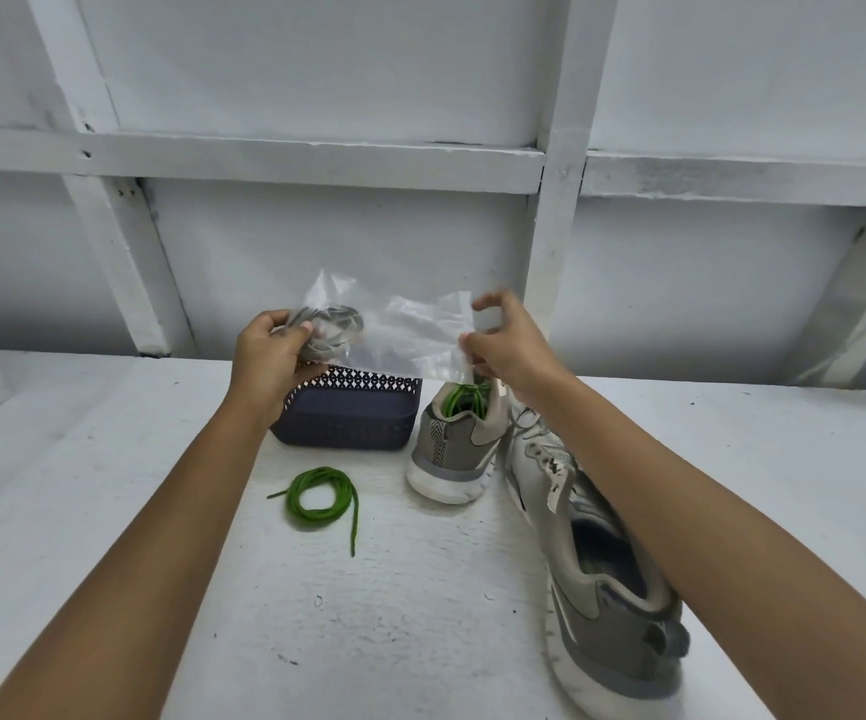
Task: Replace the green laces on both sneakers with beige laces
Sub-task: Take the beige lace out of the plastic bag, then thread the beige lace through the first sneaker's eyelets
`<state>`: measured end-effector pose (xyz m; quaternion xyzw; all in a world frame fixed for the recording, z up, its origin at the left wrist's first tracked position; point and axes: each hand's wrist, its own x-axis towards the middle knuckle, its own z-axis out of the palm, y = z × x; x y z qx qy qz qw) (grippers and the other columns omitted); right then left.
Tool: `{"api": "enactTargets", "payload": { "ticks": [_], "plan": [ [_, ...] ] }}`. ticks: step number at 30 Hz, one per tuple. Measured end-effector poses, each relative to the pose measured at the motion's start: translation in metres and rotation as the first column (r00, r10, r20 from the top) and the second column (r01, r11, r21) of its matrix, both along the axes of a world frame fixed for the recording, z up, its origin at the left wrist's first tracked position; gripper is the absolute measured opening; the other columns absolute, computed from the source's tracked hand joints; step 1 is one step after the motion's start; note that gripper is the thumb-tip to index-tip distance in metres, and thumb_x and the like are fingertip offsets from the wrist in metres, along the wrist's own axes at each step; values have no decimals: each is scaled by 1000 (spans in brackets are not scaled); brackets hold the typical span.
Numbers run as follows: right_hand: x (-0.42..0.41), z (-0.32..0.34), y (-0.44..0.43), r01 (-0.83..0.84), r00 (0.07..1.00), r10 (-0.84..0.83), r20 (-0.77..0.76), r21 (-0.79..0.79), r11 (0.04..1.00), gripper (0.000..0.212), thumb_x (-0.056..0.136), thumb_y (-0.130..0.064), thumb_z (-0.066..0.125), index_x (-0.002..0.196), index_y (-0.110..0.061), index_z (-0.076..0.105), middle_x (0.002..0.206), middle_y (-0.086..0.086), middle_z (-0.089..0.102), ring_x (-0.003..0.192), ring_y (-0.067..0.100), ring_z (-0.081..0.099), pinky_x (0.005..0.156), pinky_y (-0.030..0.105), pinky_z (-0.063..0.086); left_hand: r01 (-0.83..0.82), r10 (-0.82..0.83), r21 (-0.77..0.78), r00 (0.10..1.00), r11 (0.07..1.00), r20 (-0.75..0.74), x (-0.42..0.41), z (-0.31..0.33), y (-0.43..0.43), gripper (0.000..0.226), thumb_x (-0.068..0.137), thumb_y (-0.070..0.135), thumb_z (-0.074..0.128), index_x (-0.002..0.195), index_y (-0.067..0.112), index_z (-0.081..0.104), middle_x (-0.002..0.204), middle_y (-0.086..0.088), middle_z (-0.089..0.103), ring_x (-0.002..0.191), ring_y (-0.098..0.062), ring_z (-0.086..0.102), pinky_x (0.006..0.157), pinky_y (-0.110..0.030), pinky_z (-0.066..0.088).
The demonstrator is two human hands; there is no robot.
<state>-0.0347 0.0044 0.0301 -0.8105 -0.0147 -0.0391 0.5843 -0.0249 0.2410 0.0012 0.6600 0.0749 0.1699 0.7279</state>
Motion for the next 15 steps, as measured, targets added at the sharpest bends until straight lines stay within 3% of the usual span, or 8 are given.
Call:
{"api": "enactTargets", "payload": {
  "ticks": [2,3,5,7,9,11,15],
  "plan": [
    [11,0,13,15,996,-2,84,-160,987,20,90,-2,55,102,-18,51,76,5,56,62,19,53,61,35,51,-89,104,284,994,955,-41,7,-8,14,29,91,10,58,119,10,51,105,-12,61,78,-22,62,64,-31,58],
    [18,0,21,19,994,7,113,-229,973,17,90,-4,54,97,-19,56,80,6,58,68,20,56,66,36,52,-124,154,450,988,884,-30,11,-13,22,35,89,11,59,123,13,50,104,-13,61,82,-26,60,71,-33,54],
    [31,-4,37,8,990,44,137,-357,934,14,91,-7,54,96,-15,65,93,8,66,80,20,60,76,34,53,-130,175,717,985,685,12,15,-21,32,41,88,9,55,127,19,48,100,-13,61,87,-31,57,75,-33,43],
    [39,-8,52,-32,986,107,125,-493,869,17,90,-8,55,98,-5,69,101,11,69,87,20,61,79,29,50,-82,185,883,983,462,-5,19,-29,38,39,89,10,49,125,24,53,110,-12,62,99,-35,57,82,-39,41],
    [45,-16,65,-81,984,159,74,-614,785,20,88,-6,54,96,2,70,99,17,70,91,28,64,80,32,51,13,248,976,966,220,-69,21,-34,40,36,89,12,48,120,28,58,114,-10,61,108,-34,54,91,-44,34],
    [49,-24,73,-125,981,192,11,-720,683,22,85,-5,52,95,3,70,96,19,70,90,32,64,78,35,54,104,266,994,957,44,-112,23,-36,41,35,90,13,48,118,30,61,114,-8,61,110,-31,50,92,-44,31],
    [45,-34,79,-187,973,214,-89,-843,503,16,86,-5,50,73,-1,58,72,11,58,78,31,57,66,34,48,162,260,982,957,-100,-132,27,-40,41,28,93,22,47,116,29,61,116,-8,55,114,-30,44,94,-45,32]
  ]
}}
